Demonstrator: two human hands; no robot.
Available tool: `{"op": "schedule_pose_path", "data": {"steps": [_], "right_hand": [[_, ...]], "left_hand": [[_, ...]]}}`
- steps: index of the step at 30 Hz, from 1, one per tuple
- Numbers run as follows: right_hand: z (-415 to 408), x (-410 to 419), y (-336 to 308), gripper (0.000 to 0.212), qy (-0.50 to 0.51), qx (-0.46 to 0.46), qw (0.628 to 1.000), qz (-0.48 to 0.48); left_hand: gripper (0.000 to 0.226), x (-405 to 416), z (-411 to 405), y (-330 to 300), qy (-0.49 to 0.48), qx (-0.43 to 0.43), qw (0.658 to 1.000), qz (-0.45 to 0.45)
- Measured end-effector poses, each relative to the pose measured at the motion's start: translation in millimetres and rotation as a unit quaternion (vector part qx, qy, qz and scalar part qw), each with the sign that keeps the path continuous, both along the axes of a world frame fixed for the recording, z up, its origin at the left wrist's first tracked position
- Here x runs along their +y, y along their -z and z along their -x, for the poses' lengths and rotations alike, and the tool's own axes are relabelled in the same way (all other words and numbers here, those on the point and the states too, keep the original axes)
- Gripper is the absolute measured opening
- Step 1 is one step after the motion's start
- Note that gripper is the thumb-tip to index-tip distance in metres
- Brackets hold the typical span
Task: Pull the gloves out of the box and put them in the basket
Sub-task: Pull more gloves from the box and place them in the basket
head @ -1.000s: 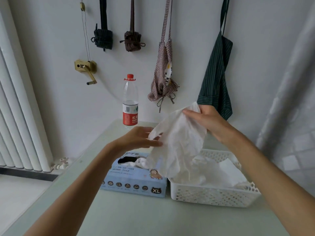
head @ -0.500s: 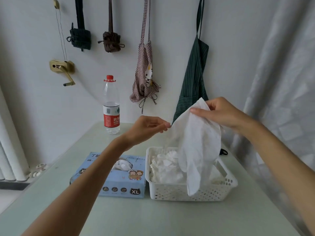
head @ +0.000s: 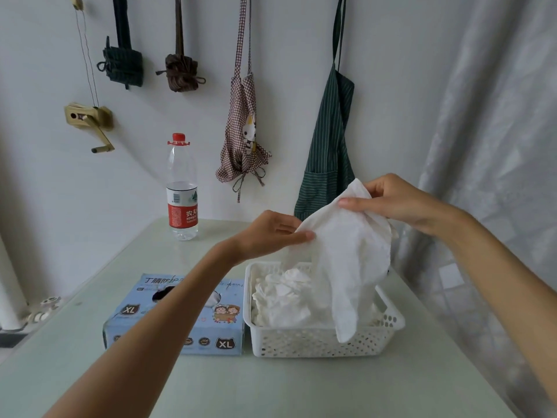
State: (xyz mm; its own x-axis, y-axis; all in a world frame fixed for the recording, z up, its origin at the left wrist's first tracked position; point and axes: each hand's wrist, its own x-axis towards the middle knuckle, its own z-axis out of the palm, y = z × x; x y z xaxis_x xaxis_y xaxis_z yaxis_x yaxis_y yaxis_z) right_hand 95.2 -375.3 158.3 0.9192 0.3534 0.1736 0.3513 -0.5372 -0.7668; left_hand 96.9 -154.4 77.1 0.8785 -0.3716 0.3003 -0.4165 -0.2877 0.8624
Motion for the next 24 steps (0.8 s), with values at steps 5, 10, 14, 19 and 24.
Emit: {"op": "schedule_pose_path", "data": {"steps": [5, 10, 14, 19, 24], "right_hand": [[-4.1, -11.9, 6.7, 0.02, -0.003, 0.018, 0.999, -0.048], [-5.2, 37.2, 38.4, 0.023, 0.091, -0.15, 0.98, -0.098], [-0.7, 92.3, 54.3, 0.022, 0.143, -0.306, 0.929, -0.149], [-0.2, 117.5, 61.3, 0.019, 0.138, -0.306, 0.915, -0.223], [-24.6, 63.7, 115.6, 0.015, 0.208, -0.185, 0.948, -0.152]], "left_hand": [[0.036, 22.3, 4.5, 7.4, -0.035, 0.007, 0.999, -0.018], [0.026, 43.9, 15.5, 21.0, -0.118, 0.03, 0.991, 0.055], [0.02, 46.7, 27.0, 12.4, -0.249, 0.005, 0.951, 0.18], [0.01, 55.4, 22.4, 5.8, -0.385, -0.071, 0.884, 0.256], [0.018, 31.5, -21.8, 51.1, -0.383, -0.052, 0.922, 0.037]]}}
